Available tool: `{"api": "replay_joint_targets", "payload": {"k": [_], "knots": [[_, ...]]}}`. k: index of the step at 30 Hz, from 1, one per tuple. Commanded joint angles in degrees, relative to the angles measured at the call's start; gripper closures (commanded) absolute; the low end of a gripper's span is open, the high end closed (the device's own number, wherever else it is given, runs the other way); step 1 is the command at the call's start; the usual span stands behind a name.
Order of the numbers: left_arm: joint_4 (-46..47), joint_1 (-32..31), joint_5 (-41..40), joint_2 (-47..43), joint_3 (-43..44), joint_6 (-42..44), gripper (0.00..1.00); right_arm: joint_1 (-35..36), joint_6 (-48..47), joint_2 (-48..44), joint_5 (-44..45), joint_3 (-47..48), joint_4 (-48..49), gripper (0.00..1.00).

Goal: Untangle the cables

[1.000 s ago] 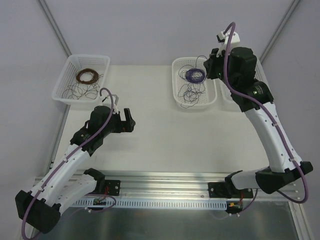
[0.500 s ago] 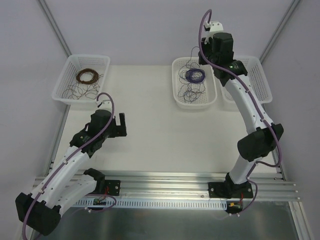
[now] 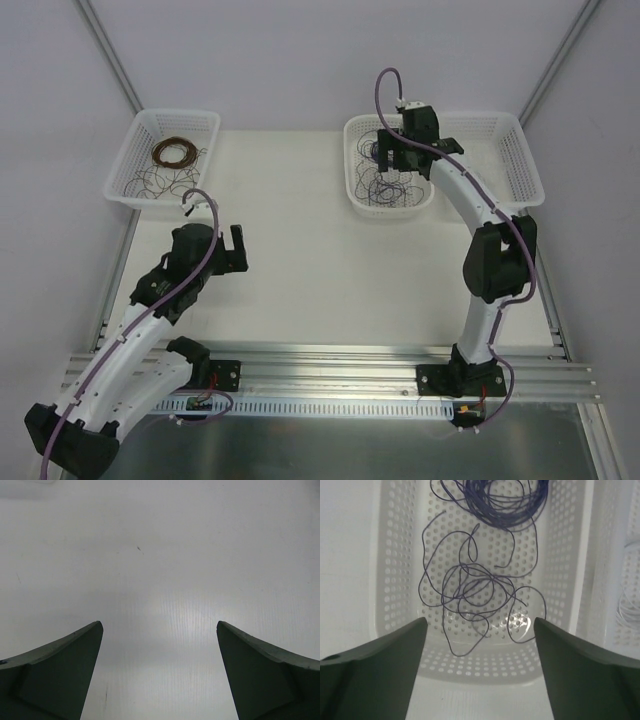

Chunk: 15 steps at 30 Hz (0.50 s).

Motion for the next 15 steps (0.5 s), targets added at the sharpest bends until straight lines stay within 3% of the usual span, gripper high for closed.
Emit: {"api": "replay_joint_targets", "payload": {"k": [1,10,15], "knots": [[0.8,0.5,-3.8,-3.4,-0.1,0.4,0.01,-0.8,-0.5,-10.9,4.6,-1.0,-1.4,0.01],[1.7,0.5,-10.3,-14.1,-2.0,-1.2,0.01,-2.4,-1.2,-31.1,12.7,-12.0,-10.4,0.03],[2.1,0.4,-14.1,-24.3,-3.6,-2.1,0.01,-2.5,-1.6,-47.4,17.5,-18.2,-15.4,0.03]]}}
